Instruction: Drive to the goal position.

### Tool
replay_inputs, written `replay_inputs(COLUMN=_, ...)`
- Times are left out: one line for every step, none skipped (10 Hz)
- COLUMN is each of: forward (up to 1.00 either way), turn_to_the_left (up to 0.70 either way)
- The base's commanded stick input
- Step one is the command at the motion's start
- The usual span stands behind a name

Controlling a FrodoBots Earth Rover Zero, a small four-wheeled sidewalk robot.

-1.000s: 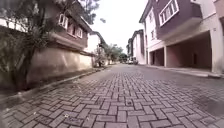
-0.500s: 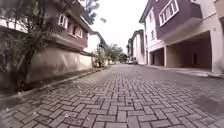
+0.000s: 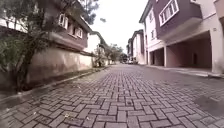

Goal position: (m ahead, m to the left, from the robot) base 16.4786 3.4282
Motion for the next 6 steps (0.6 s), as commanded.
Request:
replay_inputs(forward=0.69, turn_to_the_left=0.03)
replay_inputs(forward=0.69, turn_to_the_left=0.03)
replay_inputs(forward=0.69, turn_to_the_left=0.03)
replay_inputs(forward=0.69, turn_to_the_left=0.03)
replay_inputs(forward=0.69, turn_to_the_left=0.03)
replay_inputs(forward=0.69, turn_to_the_left=0.03)
